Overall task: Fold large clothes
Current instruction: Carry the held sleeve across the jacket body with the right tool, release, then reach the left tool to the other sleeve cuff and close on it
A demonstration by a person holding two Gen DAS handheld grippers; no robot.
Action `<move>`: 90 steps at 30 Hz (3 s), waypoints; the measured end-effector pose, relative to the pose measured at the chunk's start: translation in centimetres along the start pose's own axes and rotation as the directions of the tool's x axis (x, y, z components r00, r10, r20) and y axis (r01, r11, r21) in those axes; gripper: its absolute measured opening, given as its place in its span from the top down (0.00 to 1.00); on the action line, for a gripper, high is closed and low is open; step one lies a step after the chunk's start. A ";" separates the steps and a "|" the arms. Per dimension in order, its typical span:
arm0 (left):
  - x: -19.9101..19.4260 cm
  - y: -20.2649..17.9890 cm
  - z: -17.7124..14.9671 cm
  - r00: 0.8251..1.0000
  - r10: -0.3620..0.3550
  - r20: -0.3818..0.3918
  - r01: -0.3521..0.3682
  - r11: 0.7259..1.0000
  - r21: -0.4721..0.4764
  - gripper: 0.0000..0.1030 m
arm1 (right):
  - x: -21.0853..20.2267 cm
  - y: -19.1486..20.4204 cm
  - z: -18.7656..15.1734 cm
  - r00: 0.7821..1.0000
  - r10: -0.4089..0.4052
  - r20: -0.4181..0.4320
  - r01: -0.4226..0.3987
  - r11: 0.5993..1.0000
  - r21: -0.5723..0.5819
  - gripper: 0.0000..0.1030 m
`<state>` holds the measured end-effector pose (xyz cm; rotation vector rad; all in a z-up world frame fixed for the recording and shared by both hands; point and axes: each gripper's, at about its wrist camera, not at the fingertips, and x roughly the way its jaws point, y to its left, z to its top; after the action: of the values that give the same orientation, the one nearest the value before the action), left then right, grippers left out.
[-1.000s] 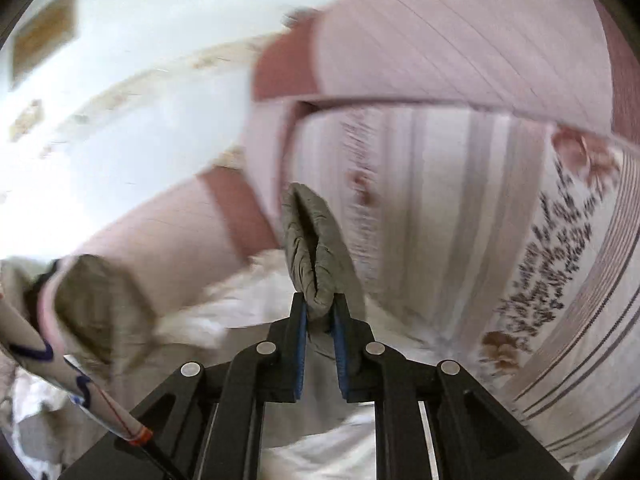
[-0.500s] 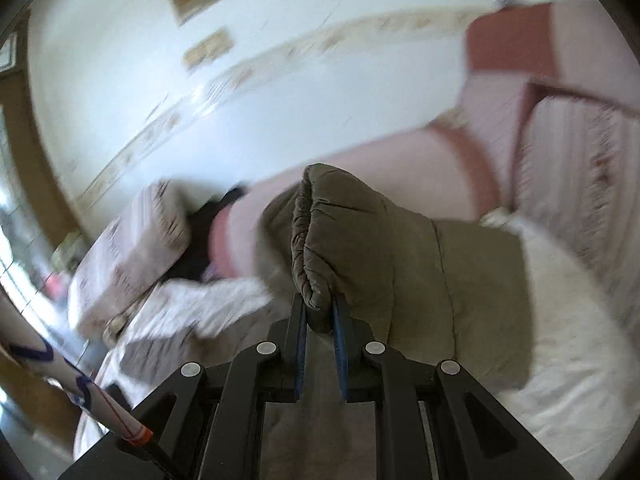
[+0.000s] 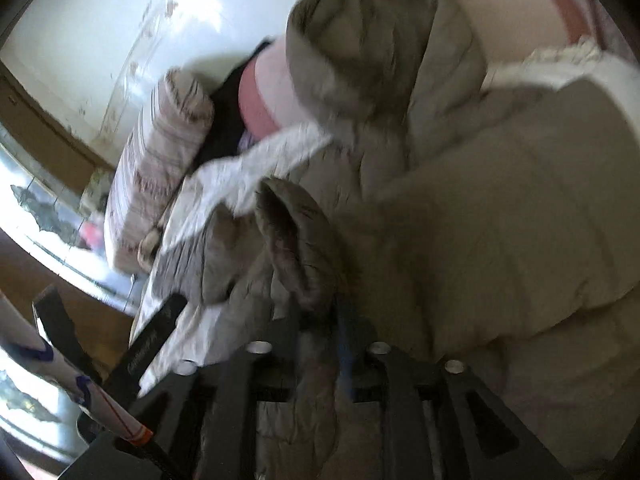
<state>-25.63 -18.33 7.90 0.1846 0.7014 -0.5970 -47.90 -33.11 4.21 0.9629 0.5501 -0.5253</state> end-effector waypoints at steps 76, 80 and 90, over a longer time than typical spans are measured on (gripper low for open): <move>3.3 2.0 0.7 0.997 0.014 -0.078 -0.005 0.994 0.109 0.00 | 1.6 -6.6 -2.3 0.729 -0.675 0.109 0.683 0.710 -0.173 0.30; 3.9 3.1 1.0 0.996 0.025 -0.085 -0.016 0.995 0.099 0.00 | 1.9 -6.5 -2.4 0.718 -0.687 0.114 0.695 0.696 -0.182 0.29; 8.5 10.1 4.1 0.989 0.038 -0.146 -0.041 0.999 -0.023 0.00 | 1.8 -6.7 -2.4 0.726 -0.679 0.112 0.686 0.705 -0.178 0.28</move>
<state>-12.46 -15.35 5.11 0.2190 0.8449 -0.5398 -51.29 -34.53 -2.17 0.5137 0.9199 -1.1325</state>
